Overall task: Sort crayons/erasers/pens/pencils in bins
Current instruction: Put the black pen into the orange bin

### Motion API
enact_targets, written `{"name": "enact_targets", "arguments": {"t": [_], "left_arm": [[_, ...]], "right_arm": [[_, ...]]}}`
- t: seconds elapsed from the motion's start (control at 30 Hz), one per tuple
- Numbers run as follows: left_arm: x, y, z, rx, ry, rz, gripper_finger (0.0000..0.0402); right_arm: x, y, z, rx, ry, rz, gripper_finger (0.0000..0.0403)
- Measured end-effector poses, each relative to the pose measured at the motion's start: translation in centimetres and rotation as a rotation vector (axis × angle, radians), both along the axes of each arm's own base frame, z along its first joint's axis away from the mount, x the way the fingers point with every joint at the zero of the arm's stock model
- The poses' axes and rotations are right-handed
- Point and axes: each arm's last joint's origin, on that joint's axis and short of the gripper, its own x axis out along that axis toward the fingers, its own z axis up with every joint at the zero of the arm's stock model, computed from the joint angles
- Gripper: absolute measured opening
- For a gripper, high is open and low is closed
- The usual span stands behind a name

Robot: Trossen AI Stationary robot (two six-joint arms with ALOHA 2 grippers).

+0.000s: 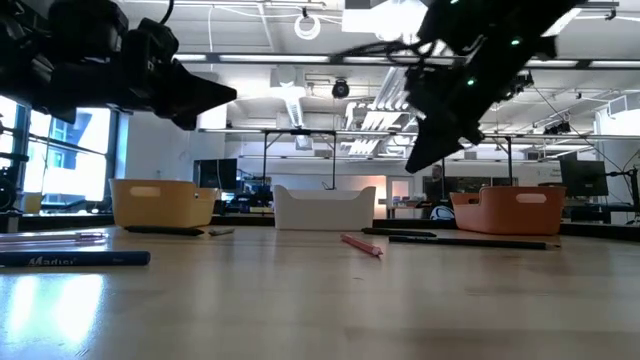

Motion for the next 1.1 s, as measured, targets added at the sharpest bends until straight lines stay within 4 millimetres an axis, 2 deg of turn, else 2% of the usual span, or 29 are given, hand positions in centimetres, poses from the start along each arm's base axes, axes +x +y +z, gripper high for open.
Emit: {"name": "enact_targets", "arguments": {"t": [0.1, 0.23, 0.43, 0.57, 0.73, 1.1], "left_arm": [[0.0, -0.1, -0.1, -0.014, 0.008, -0.005, 0.0], [0.1, -0.2, -0.2, -0.018, 0.022, -0.009, 0.0], [0.1, -0.2, -0.3, -0.026, 0.026, -0.009, 0.0], [0.1, -0.2, -0.4, -0.029, 0.034, -0.009, 0.0], [0.1, -0.2, -0.5, -0.032, 0.043, -0.007, 0.0], [0.0, -0.1, -0.5, -0.04, 0.045, -0.004, 0.0]], "right_arm": [[1.4, -1.3, -0.3, 0.031, 0.143, -0.045, 0.0037], [2.7, -2.8, -2.3, 0.167, 0.256, -0.038, 0.0059], [4.0, -4.3, -4.4, 0.213, 0.317, -0.06, 0.0109], [4.1, -4.9, -5.1, 0.237, 0.339, -0.068, 0.0125], [4.0, -5.3, -5.5, 0.237, 0.354, -0.073, 0.0113], [4.3, -5.3, -5.9, 0.259, 0.361, -0.017, 0.0038]]}}
